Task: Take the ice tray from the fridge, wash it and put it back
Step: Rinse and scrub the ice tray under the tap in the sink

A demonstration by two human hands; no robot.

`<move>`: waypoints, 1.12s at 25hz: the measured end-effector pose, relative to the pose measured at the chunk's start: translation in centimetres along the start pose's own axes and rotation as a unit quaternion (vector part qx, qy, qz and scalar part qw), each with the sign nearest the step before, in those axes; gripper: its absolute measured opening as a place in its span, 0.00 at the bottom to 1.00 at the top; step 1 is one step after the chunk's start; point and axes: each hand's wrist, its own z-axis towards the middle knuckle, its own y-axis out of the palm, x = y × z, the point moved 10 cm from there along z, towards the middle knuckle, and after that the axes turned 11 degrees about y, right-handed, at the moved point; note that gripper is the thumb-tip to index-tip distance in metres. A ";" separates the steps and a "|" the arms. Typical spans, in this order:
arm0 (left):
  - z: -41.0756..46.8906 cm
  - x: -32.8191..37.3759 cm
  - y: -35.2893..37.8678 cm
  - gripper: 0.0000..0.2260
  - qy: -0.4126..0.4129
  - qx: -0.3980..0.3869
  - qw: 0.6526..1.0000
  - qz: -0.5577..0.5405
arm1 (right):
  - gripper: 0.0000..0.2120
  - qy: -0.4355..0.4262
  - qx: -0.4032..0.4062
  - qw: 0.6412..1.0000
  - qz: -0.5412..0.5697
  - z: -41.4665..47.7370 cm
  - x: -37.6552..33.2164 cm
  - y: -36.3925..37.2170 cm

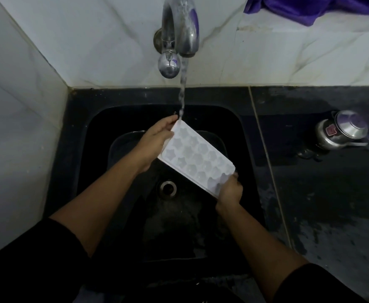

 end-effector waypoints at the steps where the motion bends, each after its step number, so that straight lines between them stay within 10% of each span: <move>1: -0.2 0.2 -0.4 0.17 0.001 0.004 1.000 0.007 | 0.22 -0.028 -0.007 0.999 -0.015 0.1 -0.7 0.4; 7: -2.0 -0.4 -6.2 0.10 0.009 0.212 0.977 0.009 | 0.15 -0.109 -0.057 0.989 -0.080 -1.4 -4.6 4.4; 13: -5.5 -1.7 -5.9 0.13 0.009 0.367 0.930 -0.033 | 0.18 0.048 -0.105 0.991 0.066 -2.2 -0.8 7.9; 28: -2.0 -0.5 0.8 0.10 0.000 0.151 0.988 0.014 | 0.12 0.092 -0.161 0.982 -0.021 -3.7 -2.8 10.3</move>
